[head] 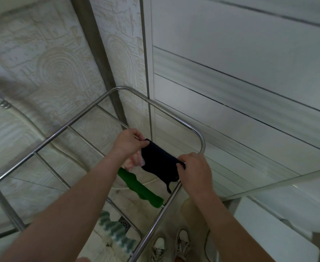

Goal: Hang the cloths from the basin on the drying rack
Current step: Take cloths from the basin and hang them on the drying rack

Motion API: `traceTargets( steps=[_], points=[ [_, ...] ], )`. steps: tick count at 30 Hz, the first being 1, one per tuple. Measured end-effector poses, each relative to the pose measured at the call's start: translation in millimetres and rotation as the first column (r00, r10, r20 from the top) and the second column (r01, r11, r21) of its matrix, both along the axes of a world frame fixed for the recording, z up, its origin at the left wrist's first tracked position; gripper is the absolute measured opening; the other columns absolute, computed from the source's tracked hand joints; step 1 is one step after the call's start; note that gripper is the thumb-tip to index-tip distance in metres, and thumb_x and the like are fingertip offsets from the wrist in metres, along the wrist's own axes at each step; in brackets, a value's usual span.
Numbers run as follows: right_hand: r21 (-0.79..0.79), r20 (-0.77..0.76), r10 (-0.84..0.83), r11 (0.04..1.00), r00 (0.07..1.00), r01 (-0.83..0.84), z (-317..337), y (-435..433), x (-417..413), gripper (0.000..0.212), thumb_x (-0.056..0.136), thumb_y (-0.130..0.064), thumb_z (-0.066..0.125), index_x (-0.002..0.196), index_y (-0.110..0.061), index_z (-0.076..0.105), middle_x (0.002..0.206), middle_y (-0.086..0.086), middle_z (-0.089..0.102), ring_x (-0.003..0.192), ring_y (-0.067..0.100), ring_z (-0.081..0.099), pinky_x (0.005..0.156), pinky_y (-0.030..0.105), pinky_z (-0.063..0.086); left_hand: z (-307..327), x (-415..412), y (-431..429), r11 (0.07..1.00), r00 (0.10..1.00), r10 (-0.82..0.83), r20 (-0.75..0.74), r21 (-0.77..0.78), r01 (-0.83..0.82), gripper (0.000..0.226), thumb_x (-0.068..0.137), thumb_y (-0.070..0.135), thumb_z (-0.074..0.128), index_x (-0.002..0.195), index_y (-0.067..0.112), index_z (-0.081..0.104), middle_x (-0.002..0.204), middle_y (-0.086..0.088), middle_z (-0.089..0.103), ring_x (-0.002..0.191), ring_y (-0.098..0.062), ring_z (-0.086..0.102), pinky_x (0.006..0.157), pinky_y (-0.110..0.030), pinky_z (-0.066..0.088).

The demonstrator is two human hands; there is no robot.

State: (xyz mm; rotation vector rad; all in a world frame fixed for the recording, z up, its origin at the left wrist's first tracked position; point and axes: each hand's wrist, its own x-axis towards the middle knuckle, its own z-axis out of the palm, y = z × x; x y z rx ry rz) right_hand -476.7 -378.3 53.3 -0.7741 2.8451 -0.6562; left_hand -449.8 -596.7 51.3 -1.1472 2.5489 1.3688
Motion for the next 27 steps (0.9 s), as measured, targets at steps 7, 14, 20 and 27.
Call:
traceTargets(
  steps=[7, 14, 20, 27],
  points=[
    [0.029, 0.128, 0.036, 0.999, 0.991, -0.04, 8, 6, -9, 0.022, 0.094, -0.018, 0.055, 0.107, -0.015, 0.072, 0.098, 0.003, 0.073, 0.083, 0.015, 0.065, 0.073, 0.026, 0.052, 17, 5, -6, 0.998, 0.997, 0.051, -0.05, 0.041, -0.049, 0.003, 0.082, 0.017, 0.069, 0.083, 0.015, 0.067, 0.086, -0.003, 0.066, 0.085, -0.017, 0.062, 0.07, -0.026, 0.047],
    [-0.373, 0.737, 0.07, 0.872, 0.672, 0.318, 59, -13, -12, 0.02, 0.089, -0.025, 0.064, 0.106, -0.019, 0.071, 0.102, -0.003, 0.074, 0.097, 0.011, 0.066, 0.079, 0.022, 0.049, 88, 53, -11, 0.7, 0.918, 0.232, -0.321, 0.711, 0.072, 0.026, 0.069, -0.004, 0.061, 0.091, 0.01, 0.064, 0.094, -0.013, 0.069, 0.085, -0.024, 0.065, 0.081, -0.037, 0.053],
    [-0.413, 0.9, 0.429, 0.781, 0.078, 0.468, 84, -39, 2, 0.051, 0.078, -0.039, 0.068, 0.122, -0.015, 0.06, 0.104, 0.01, 0.071, 0.093, 0.023, 0.066, 0.075, 0.033, 0.055, 112, 81, 12, 0.566, 0.852, 0.325, -0.411, 0.806, 0.173, 0.025, 0.076, -0.003, 0.062, 0.098, 0.009, 0.061, 0.097, -0.014, 0.07, 0.084, -0.025, 0.068, 0.073, -0.036, 0.058],
    [-0.513, 0.857, 0.431, 0.764, 0.282, 0.392, 92, -62, 21, 0.017, 0.078, -0.005, 0.07, 0.095, -0.005, 0.068, 0.08, 0.008, 0.073, 0.062, 0.013, 0.066, 0.051, 0.019, 0.054, 111, 114, 11, 0.725, 0.818, 0.344, -0.461, 0.684, 0.08, 0.016, 0.073, 0.007, 0.068, 0.088, 0.011, 0.066, 0.092, -0.015, 0.068, 0.078, -0.023, 0.065, 0.068, -0.031, 0.056]
  ],
)
